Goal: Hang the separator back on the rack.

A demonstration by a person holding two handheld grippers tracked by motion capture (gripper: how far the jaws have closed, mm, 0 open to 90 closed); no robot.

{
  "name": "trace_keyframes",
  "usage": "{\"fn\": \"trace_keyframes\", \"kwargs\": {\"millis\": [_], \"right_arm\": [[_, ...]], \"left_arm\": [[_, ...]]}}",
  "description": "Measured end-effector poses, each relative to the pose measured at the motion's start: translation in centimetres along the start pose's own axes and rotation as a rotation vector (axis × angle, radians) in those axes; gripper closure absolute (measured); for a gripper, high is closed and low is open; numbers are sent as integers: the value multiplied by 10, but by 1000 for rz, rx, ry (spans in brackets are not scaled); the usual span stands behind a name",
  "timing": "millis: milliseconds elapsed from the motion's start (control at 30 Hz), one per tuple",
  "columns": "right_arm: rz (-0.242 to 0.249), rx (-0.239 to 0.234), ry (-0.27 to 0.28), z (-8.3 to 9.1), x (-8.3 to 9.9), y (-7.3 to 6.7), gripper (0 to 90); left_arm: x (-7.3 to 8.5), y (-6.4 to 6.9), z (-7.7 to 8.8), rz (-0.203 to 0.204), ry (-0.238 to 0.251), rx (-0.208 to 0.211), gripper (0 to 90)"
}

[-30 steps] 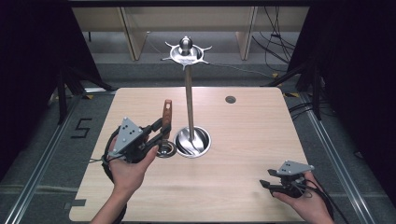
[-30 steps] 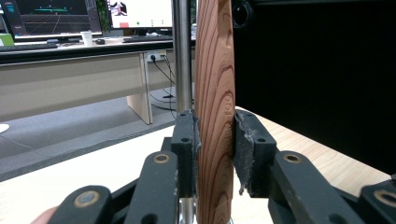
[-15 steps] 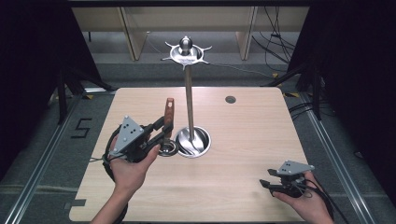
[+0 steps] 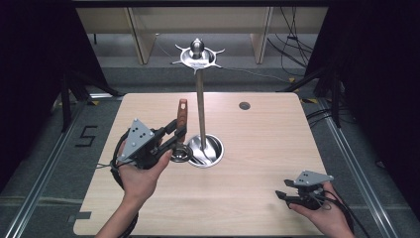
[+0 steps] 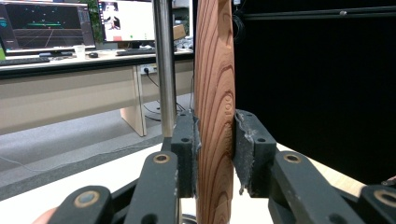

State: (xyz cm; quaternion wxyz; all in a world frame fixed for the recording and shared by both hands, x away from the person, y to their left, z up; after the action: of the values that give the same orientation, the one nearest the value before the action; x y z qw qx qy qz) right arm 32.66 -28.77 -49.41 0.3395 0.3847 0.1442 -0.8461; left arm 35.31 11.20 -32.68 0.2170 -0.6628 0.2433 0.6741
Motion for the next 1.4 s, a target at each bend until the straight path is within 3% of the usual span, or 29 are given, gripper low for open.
{"fn": "trace_keyframes", "kwargs": {"millis": [233, 1400], "right_arm": [[18, 4, 18, 0, 0, 1, 471], [13, 3, 15, 0, 0, 1, 470]], "left_arm": [[-4, 1, -2, -1, 2, 5, 703], [-29, 7, -17, 19, 44, 31, 703]]}}
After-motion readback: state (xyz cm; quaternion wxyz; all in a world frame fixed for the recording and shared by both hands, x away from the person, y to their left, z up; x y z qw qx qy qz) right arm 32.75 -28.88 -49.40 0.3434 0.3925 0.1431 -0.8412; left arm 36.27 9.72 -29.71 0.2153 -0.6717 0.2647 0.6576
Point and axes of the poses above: each handheld gripper's, and its own axes: z roughly backward along the jaws, x roughly out of its underside, y roughly to its right, the point moved 3 cm from there along -z, roughly forward along the jaws, and after that the axes turned 4 degrees about y, right-handed, at the moved point
